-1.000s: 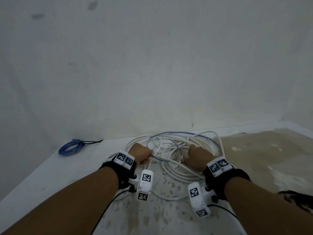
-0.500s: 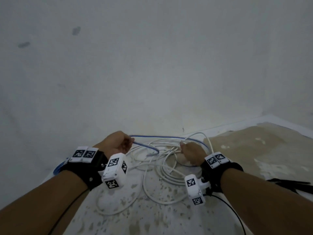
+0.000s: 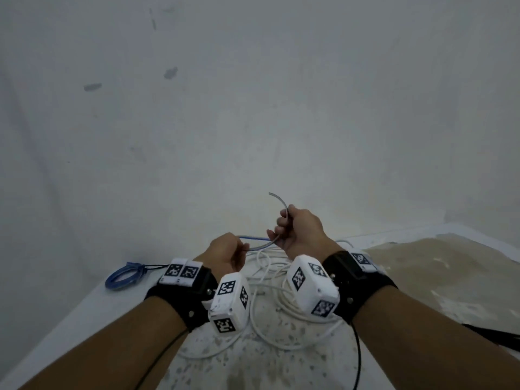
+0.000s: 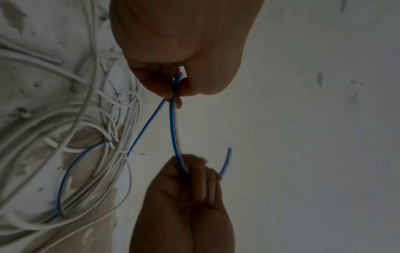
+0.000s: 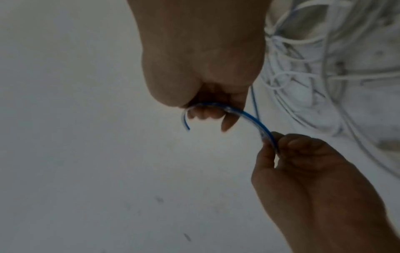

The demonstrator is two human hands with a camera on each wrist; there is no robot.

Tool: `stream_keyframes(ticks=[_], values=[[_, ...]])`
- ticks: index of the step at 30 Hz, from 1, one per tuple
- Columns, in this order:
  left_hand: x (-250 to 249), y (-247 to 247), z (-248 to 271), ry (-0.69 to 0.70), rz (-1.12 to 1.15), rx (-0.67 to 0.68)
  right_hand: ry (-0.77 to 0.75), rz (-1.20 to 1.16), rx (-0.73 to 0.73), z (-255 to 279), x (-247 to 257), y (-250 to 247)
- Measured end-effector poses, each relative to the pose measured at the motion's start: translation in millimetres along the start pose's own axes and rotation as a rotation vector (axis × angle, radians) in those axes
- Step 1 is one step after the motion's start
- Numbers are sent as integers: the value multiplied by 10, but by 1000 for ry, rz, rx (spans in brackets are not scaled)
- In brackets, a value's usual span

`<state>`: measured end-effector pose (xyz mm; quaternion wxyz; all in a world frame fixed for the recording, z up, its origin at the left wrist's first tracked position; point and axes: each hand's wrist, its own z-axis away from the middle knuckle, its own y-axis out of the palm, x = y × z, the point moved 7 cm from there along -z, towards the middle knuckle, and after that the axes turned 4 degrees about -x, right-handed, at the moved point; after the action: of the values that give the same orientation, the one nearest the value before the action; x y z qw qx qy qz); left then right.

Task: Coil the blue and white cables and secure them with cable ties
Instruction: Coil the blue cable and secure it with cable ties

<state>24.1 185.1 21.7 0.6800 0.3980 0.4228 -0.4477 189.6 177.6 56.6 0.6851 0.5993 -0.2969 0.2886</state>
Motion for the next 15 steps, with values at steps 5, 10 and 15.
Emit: stream_keyframes(ticks=[5,10,15], values=[[37,94,7,-95,-28,155,-234,940,-98,-40,225,-270],[-76,213,-110,-91,290,201,-246,1703,-115,68,329,-756],[-81,262,-337,-67,397,132,-62,2024,-77,158,436,-1145]])
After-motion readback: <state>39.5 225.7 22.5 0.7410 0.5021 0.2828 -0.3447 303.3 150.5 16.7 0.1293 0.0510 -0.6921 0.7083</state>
